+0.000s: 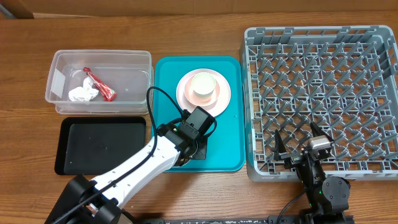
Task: Sort waste into correct bins and load items into the dishwasher
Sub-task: 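Lower the left gripper and grip the rim of the rice bowl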
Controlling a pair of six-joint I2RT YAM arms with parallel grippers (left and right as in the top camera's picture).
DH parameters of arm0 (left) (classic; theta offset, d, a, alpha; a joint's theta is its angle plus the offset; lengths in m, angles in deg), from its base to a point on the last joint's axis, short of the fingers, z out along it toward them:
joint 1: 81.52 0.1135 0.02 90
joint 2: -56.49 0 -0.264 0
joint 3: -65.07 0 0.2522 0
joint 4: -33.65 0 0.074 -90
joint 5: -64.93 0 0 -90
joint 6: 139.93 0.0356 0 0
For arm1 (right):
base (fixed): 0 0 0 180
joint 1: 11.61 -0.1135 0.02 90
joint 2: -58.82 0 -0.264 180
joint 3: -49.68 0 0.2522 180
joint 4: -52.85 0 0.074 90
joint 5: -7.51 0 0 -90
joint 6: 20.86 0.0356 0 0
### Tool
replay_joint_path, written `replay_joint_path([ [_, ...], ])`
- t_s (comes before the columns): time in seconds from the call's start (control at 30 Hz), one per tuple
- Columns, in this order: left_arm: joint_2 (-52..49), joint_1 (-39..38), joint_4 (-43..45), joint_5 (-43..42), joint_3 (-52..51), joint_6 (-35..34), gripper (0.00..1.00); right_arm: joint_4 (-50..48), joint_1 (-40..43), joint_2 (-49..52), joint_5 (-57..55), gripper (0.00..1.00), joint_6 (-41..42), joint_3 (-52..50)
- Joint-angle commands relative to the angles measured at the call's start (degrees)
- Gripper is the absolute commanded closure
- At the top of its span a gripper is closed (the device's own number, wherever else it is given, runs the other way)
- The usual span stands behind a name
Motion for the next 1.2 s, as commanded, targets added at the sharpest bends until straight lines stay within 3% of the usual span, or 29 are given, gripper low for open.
replay_joint_path([
  [0.0,-0.2,-0.1,0.3,0.9,-0.7,1.0,0.87,-0.4,-0.3,-0.7,-0.5,0.00,0.0,-0.6],
  [0.8,-0.2,0.0,3.5,7.3,-0.5,-0.7,0.85,-0.4,-0.3,-0.7,-0.5,0.00,0.0,-0.6],
  [0.9,-0.2,0.0,3.0,6.4,0.0,-0.6,0.89,-0.4,-0.3,-0.7,-0.5,0.00,0.0,-0.6],
  [1.17,-0.1,-0.1,-0.9,3.2,1.8,4.9,0.87,-0.4,-0.3,-0.7,-0.5,0.00,0.0,-0.6],
])
